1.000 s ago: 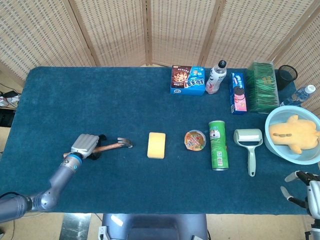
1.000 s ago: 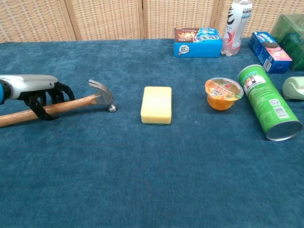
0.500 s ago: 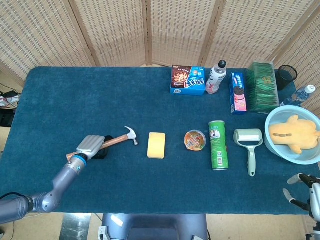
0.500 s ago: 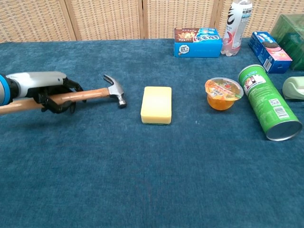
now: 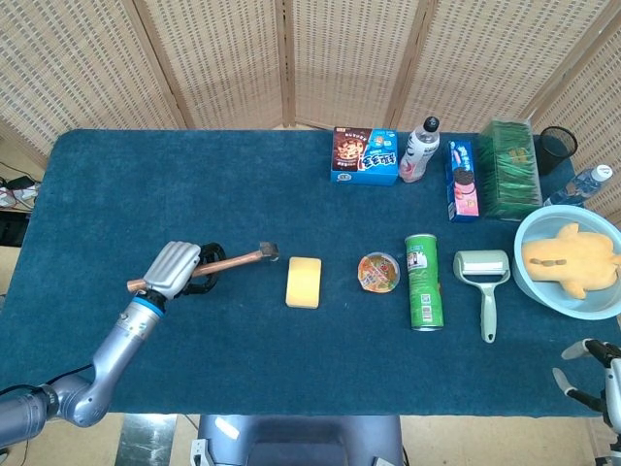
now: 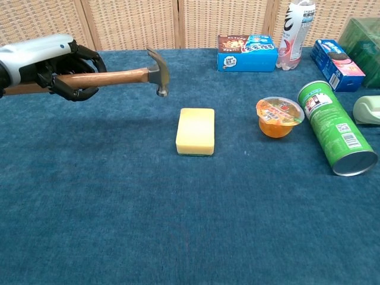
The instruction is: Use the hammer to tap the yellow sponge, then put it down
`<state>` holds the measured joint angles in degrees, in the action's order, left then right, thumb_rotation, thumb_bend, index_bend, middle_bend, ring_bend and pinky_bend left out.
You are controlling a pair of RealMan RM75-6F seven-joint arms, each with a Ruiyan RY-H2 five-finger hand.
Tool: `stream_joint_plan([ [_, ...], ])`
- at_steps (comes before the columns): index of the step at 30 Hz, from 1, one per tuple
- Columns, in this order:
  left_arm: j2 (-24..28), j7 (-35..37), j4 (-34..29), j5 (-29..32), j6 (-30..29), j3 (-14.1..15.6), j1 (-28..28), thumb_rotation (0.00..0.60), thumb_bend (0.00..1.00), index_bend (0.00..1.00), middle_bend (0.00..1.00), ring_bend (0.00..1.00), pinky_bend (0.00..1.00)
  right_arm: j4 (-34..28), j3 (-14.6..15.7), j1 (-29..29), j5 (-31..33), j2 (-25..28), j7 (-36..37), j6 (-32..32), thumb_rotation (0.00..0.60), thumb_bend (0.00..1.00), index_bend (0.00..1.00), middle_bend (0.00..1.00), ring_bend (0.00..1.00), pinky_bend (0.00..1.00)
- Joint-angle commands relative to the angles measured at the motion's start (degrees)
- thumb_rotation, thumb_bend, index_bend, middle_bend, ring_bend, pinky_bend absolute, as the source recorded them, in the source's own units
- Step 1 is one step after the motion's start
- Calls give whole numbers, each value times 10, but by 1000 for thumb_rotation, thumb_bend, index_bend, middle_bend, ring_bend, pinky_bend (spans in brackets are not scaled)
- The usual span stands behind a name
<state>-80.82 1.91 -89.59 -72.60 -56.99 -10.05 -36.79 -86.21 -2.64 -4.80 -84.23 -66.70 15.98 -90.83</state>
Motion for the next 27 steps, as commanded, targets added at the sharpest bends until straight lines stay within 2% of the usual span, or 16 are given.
stream_joint_plan([
  [1, 8, 42, -7, -16, 6, 3, 1, 600, 439, 508, 645, 640, 769, 3, 0, -1, 2, -1, 3, 1, 600, 288, 531, 519, 441, 377],
  [6, 21, 91, -11, -43, 21, 3, -7, 600, 430, 512, 652, 642, 775, 1, 0, -5, 2, -2, 1, -1, 600, 289, 530, 519, 441, 378],
  [16, -11, 72, 23, -36, 31, -2, -27, 600, 470, 553, 698, 672, 796, 7, -3, -9, 8, -4, 7, -1, 600, 288, 530, 520, 441, 377],
  [19, -36, 40, 42, -9, 54, -8, -45, 600, 480, 560, 712, 691, 804, 11, -6, -10, 12, -4, 12, 1, 600, 288, 530, 520, 441, 378],
  [27, -80, 54, 81, 88, 161, -41, -103, 600, 553, 589, 747, 739, 842, 21, -8, -14, 18, -6, 25, 2, 600, 287, 530, 527, 441, 377],
])
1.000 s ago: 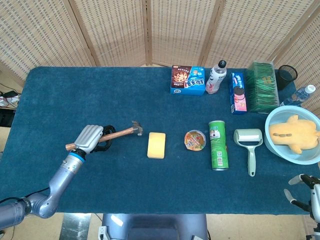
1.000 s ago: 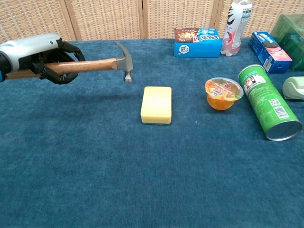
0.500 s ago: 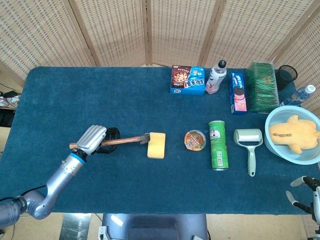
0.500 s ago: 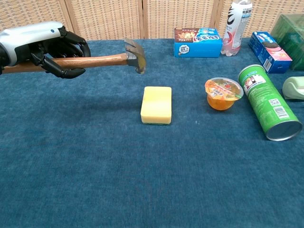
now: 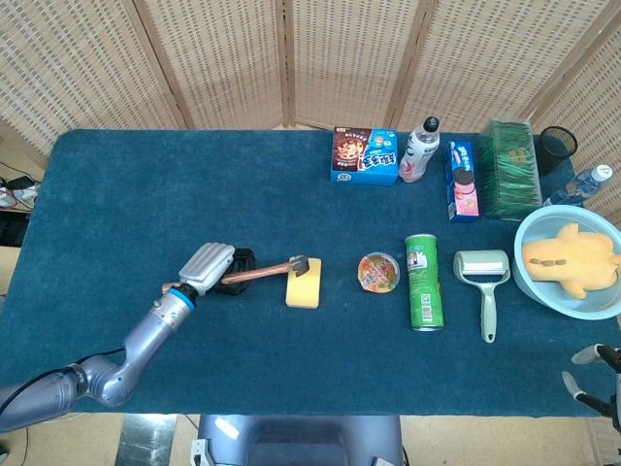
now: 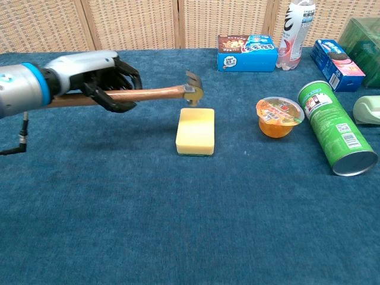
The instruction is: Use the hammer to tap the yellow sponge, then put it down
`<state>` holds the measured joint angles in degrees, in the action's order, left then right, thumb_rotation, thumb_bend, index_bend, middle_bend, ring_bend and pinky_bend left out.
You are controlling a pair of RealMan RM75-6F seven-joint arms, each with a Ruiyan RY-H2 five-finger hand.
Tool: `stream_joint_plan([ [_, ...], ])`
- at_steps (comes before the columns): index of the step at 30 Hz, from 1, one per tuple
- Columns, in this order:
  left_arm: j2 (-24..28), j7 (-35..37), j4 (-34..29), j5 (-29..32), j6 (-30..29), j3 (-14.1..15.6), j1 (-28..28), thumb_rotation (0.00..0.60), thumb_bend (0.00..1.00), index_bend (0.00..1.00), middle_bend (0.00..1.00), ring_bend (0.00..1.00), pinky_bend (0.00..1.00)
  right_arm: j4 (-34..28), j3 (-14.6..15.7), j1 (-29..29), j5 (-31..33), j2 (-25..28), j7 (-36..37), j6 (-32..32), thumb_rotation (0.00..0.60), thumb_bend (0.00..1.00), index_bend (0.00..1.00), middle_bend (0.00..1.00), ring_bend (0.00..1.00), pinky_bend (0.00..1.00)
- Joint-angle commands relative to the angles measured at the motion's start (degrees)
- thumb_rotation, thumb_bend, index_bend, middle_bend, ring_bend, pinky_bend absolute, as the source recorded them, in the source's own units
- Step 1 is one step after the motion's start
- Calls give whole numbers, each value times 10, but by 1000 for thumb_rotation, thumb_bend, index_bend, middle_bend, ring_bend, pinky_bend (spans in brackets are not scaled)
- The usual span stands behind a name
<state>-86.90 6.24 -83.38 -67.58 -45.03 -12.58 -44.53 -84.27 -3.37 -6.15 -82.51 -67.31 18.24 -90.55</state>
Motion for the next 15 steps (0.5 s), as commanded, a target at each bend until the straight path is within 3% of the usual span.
stream_joint_plan([
  [1, -22, 19, 22, 48, 53, -20, -30, 600, 553, 589, 748, 739, 843, 2, -1, -2, 1, 0, 3, -1, 600, 288, 530, 527, 441, 377],
  [7, -31, 71, 41, 109, 128, -38, -52, 600, 560, 589, 748, 740, 844, 9, -3, -5, 7, -1, 10, 1, 600, 287, 530, 527, 442, 378],
  [11, -26, 82, 67, 166, 209, -27, -82, 600, 561, 589, 748, 740, 845, 12, -3, -6, 5, -2, 13, 2, 600, 288, 530, 527, 442, 377],
  [15, -16, 82, 64, 187, 225, -23, -94, 600, 560, 590, 748, 740, 845, 13, -4, -8, 5, -2, 14, 0, 600, 288, 530, 527, 442, 377],
])
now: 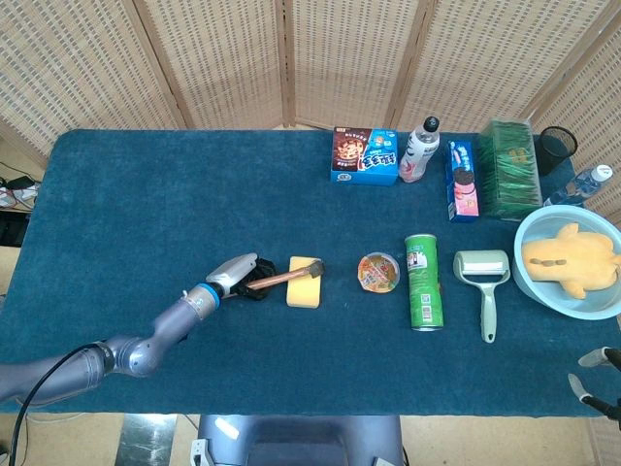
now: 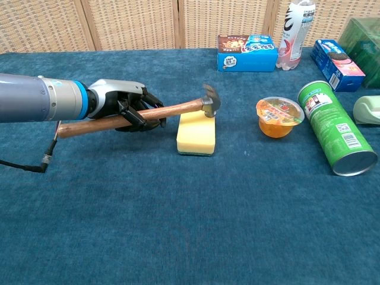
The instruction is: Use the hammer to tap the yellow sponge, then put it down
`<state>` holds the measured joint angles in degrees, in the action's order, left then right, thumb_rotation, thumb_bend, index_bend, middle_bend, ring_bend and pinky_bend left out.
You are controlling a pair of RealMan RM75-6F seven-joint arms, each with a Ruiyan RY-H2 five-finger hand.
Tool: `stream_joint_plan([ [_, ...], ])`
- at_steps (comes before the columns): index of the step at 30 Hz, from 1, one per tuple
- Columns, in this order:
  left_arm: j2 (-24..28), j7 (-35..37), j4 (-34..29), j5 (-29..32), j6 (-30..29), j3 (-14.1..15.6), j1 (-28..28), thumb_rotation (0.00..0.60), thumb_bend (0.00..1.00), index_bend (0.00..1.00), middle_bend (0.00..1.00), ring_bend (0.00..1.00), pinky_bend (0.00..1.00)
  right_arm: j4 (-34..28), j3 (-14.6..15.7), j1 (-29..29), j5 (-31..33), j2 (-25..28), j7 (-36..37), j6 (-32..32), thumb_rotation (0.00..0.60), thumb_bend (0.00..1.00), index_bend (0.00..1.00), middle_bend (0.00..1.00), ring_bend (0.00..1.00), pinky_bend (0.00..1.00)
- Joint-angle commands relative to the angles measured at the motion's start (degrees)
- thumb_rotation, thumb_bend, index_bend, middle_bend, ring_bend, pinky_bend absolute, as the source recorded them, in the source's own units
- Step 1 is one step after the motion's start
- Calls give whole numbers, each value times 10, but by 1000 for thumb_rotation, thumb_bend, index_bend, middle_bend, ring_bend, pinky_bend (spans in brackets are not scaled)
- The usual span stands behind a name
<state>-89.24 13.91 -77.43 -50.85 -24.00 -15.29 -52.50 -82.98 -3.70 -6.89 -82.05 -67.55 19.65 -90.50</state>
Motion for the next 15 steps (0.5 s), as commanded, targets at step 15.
stream_joint_plan([
  [15, 101, 28, -134, 0, -55, -28, 23, 600, 558, 589, 747, 740, 845, -10, -1, -4, -13, 1, -9, -14, 600, 288, 530, 527, 442, 377],
])
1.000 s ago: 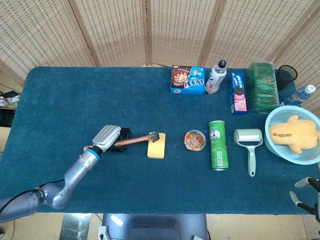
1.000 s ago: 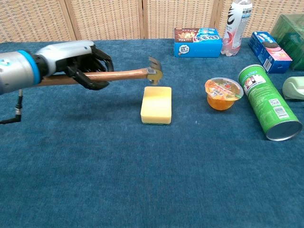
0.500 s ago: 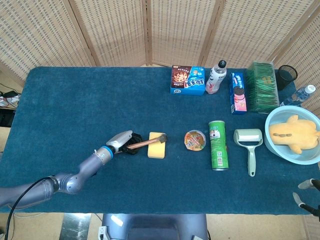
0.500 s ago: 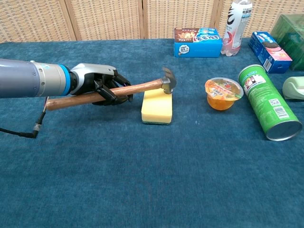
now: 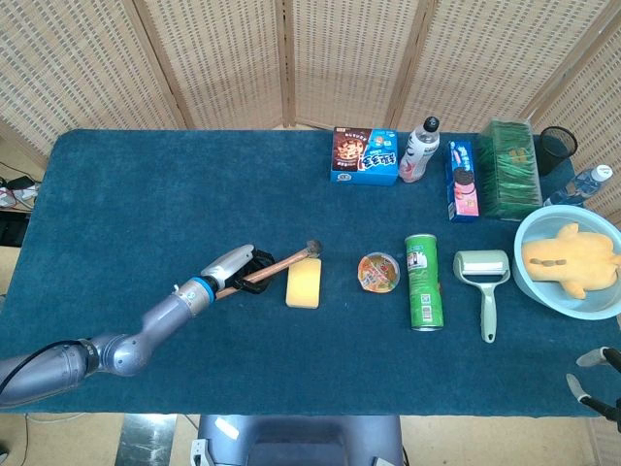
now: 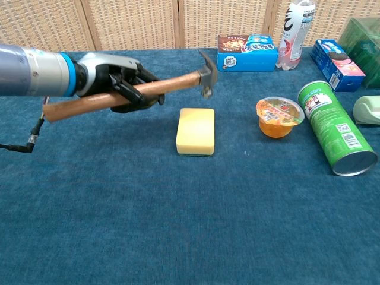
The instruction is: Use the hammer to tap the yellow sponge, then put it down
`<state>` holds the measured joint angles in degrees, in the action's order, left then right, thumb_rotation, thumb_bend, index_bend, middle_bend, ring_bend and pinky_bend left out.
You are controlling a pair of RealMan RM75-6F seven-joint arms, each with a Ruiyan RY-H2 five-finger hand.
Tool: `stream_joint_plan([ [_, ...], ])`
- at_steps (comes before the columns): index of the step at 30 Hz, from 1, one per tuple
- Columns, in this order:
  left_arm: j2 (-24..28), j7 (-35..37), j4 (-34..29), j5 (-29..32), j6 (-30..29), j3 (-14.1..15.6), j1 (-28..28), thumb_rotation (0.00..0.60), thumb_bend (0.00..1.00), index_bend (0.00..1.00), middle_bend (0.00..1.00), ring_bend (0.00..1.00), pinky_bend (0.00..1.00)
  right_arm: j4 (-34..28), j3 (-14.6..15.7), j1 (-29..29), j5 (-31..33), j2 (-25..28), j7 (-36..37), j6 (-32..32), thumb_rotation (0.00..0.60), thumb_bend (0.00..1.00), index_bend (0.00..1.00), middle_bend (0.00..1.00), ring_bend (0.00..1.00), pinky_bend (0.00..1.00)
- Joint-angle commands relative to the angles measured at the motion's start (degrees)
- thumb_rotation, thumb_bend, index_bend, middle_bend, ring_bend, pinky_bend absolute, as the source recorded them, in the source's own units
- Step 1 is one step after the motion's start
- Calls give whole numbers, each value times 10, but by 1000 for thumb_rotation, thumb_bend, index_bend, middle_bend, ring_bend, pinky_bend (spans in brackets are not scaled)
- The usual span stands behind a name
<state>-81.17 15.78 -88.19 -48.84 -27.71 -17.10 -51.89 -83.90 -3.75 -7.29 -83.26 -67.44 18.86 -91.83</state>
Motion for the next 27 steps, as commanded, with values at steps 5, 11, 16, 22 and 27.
stream_joint_plan([
  [5, 71, 39, -75, -69, -22, -10, 55, 600, 558, 590, 748, 740, 845, -8, 0, 0, -8, 2, -9, -6, 600, 288, 530, 527, 442, 377],
  [11, 91, 75, -91, -102, -10, -9, 75, 600, 558, 589, 748, 740, 845, -15, 1, 1, -13, 2, -18, -6, 600, 288, 530, 527, 443, 377],
  [16, 86, 91, -76, -116, 11, 7, 78, 600, 558, 589, 748, 740, 845, -19, 2, 0, -14, 3, -23, -8, 600, 288, 530, 527, 443, 377],
  [22, 53, 102, -25, -92, 63, 24, 50, 600, 561, 589, 748, 740, 845, -19, 2, -2, -12, 4, -22, -9, 600, 288, 530, 527, 442, 377],
  [27, 39, 105, 13, -59, 122, 41, 16, 600, 562, 589, 748, 740, 845, -19, 2, -5, -10, 5, -20, -11, 600, 288, 530, 527, 443, 377],
])
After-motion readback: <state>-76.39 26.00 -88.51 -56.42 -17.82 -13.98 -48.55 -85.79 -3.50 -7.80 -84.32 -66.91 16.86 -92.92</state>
